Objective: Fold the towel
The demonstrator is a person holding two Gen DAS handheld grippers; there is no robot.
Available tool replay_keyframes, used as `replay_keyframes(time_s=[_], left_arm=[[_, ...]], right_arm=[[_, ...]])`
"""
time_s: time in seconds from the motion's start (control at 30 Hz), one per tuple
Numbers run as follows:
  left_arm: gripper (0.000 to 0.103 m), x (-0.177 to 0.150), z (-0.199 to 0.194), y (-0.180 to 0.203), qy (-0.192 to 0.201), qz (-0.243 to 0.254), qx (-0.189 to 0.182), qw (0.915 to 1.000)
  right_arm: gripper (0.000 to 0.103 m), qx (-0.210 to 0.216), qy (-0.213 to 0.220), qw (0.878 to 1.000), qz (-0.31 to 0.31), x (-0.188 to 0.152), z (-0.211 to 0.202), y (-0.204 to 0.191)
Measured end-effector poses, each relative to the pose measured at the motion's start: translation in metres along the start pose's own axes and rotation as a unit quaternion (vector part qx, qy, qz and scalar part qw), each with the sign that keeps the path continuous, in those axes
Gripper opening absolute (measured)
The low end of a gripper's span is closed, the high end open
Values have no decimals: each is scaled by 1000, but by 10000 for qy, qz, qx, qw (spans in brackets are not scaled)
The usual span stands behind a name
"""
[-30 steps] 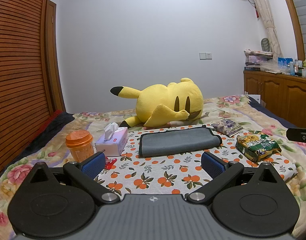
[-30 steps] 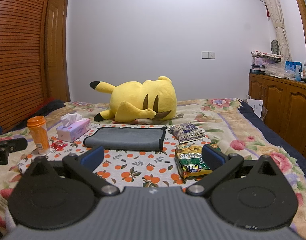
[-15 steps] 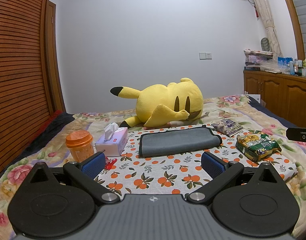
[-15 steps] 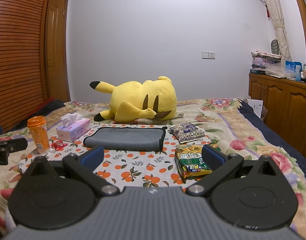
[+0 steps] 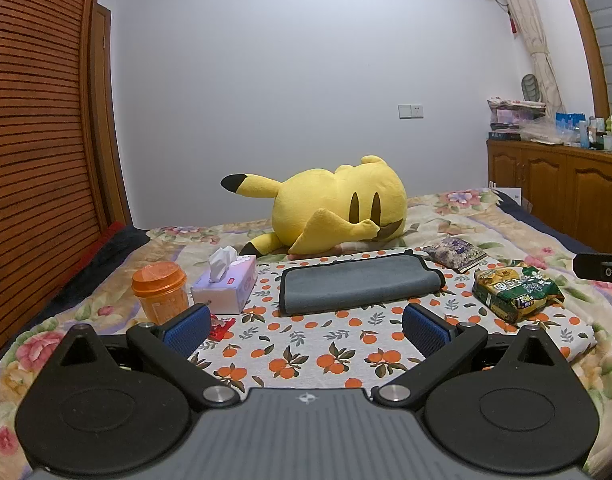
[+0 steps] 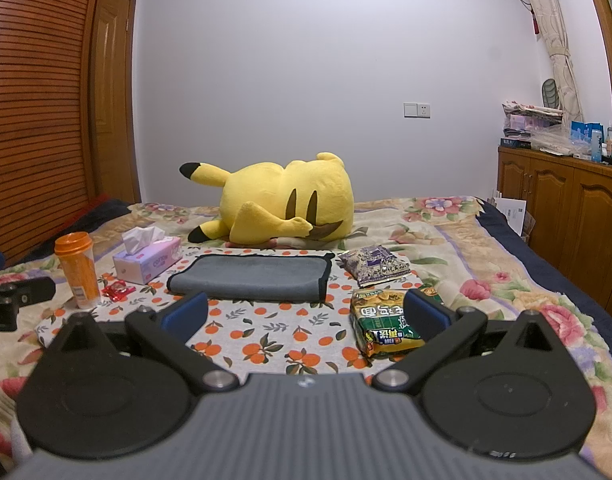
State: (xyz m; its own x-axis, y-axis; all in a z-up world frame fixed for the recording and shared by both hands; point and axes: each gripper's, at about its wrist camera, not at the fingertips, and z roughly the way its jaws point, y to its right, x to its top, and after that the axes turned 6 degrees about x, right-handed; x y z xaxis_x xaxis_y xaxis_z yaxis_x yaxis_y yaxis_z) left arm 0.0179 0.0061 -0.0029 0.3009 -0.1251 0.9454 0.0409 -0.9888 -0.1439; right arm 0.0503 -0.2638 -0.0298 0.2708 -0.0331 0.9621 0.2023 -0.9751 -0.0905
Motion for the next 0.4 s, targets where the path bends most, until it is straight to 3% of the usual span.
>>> replay_keyframes(time_s=[0.4], left_arm=[[103, -2, 2, -4, 0, 18, -1, 10000]], right_arm=[[103, 1, 0, 10000, 1, 0, 0, 0]])
